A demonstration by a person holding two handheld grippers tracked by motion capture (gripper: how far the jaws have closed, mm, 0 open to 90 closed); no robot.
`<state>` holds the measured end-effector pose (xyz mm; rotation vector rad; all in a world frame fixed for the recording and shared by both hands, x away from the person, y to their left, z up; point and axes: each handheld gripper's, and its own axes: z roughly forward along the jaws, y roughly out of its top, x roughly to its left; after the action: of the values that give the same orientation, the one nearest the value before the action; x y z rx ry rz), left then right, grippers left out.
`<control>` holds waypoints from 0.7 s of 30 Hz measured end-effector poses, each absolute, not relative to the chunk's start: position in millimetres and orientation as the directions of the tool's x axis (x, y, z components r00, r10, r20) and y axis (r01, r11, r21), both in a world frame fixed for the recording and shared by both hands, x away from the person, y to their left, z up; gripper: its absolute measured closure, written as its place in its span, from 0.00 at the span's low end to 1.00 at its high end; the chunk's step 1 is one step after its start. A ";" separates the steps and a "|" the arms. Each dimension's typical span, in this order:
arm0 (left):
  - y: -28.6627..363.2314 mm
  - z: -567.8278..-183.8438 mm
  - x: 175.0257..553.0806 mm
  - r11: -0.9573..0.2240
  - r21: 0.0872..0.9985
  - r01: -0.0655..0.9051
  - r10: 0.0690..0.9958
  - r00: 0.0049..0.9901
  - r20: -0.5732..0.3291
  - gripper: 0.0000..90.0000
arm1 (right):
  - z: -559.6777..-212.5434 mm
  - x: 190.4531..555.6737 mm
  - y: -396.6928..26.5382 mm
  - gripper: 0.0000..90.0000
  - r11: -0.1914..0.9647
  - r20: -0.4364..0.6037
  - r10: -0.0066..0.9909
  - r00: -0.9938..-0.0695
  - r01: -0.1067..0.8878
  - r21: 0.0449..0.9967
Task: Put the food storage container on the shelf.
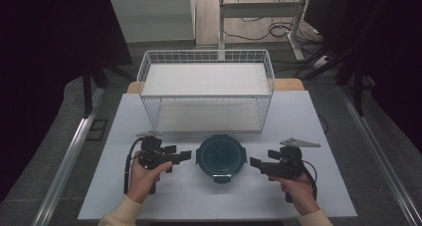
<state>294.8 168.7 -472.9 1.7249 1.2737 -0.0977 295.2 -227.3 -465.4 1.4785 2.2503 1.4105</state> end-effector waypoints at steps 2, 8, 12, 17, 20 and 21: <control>168.6 -474.7 299.2 0.031 0.617 0.786 0.682 0.435 -0.588 0.20 | -461.8 300.2 -223.4 0.14 0.080 0.407 0.752 -0.519 0.684 0.725; 165.9 -479.8 306.5 0.046 0.586 0.809 0.654 0.419 -0.630 0.19 | -462.6 311.9 -210.9 0.13 0.054 0.464 0.729 -0.503 0.718 0.694; 159.4 -489.3 315.4 0.034 0.547 0.836 0.629 0.408 -0.662 0.17 | -468.8 318.9 -199.0 0.12 0.061 0.486 0.717 -0.500 0.740 0.670; 156.3 -504.5 321.3 0.024 0.501 0.865 0.610 0.385 -0.693 0.17 | -482.1 331.5 -190.6 0.10 0.038 0.524 0.724 -0.448 0.785 0.618; 156.6 -506.5 321.6 0.014 0.497 0.867 0.609 0.387 -0.692 0.16 | -485.0 333.9 -191.0 0.10 0.032 0.541 0.718 -0.438 0.797 0.603; 155.7 -507.6 321.8 0.010 0.495 0.869 0.605 0.389 -0.695 0.16 | -486.5 334.8 -191.4 0.10 0.036 0.547 0.713 -0.439 0.802 0.596</control>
<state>321.8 155.7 -507.6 1.6905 1.3108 -0.3456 334.8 -191.4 -486.5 1.7112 2.3296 1.4647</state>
